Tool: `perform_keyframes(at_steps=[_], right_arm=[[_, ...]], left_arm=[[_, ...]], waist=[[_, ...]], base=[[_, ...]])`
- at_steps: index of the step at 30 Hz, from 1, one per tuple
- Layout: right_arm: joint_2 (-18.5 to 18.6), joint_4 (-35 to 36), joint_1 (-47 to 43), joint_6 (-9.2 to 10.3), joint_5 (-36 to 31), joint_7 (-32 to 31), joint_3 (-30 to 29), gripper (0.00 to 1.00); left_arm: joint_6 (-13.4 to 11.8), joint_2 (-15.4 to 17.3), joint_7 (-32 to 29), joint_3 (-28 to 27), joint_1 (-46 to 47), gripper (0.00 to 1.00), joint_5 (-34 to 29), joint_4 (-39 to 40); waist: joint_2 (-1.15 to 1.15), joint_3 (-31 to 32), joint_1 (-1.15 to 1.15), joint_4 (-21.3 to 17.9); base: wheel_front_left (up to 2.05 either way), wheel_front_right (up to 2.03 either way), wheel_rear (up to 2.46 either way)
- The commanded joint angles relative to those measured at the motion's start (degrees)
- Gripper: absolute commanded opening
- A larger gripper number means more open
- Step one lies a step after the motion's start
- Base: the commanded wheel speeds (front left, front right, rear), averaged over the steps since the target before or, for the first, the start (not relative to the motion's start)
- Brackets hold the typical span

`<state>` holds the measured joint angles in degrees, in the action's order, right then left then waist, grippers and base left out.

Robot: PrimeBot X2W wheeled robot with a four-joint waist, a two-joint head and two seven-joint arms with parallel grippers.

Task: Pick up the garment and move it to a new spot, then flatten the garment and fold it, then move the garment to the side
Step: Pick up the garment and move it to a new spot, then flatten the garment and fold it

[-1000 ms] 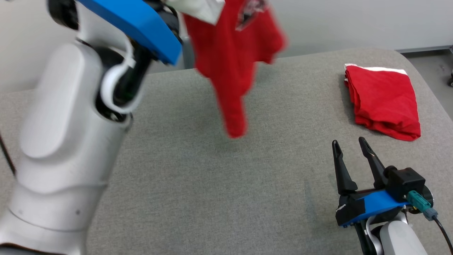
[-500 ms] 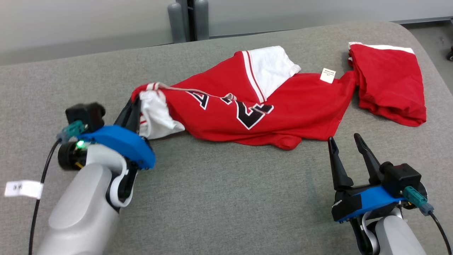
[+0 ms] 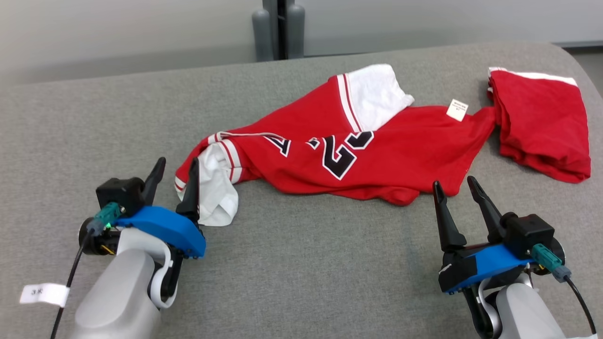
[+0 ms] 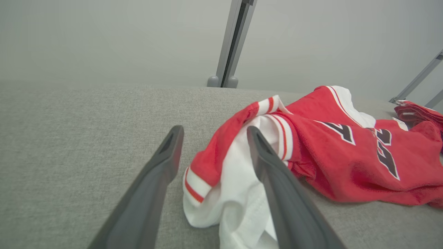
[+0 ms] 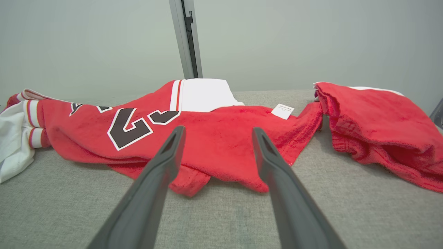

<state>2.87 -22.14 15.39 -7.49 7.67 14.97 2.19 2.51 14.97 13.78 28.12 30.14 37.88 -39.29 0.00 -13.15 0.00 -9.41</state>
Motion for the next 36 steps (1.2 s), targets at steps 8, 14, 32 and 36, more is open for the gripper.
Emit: perform_keyframes(at_steps=[8,14,32,36], right_arm=[[0.04,0.55,-2.02,-0.01,-1.36,0.3,-0.45,1.0],[0.04,0.67,-4.91,-0.01,-1.3,0.3,-0.77,1.0],[0.04,-0.49,-8.51,-0.01,1.53,0.28,2.2,1.0],[0.04,-1.13,-8.11,-0.01,1.57,0.27,2.47,1.0]], left_arm=[[-1.54,0.1,1.4,-1.86,-7.93,1.0,-2.13,6.35],[-4.71,-1.26,1.45,-6.78,-17.58,1.0,-5.61,14.68],[-5.71,-6.6,1.47,-15.95,-30.97,1.0,-12.78,22.45],[-5.02,-7.04,1.47,-16.69,-30.75,1.0,-13.53,21.92]], waist=[[0.0,5.43,0.0,1.71],[0.0,8.84,0.0,2.85],[0.0,11.14,0.0,4.04],[0.0,11.23,0.0,4.02]], base=[[0.0,0.0,0.0],[0.0,0.0,0.0],[0.0,0.0,0.0],[0.0,0.0,0.0]])
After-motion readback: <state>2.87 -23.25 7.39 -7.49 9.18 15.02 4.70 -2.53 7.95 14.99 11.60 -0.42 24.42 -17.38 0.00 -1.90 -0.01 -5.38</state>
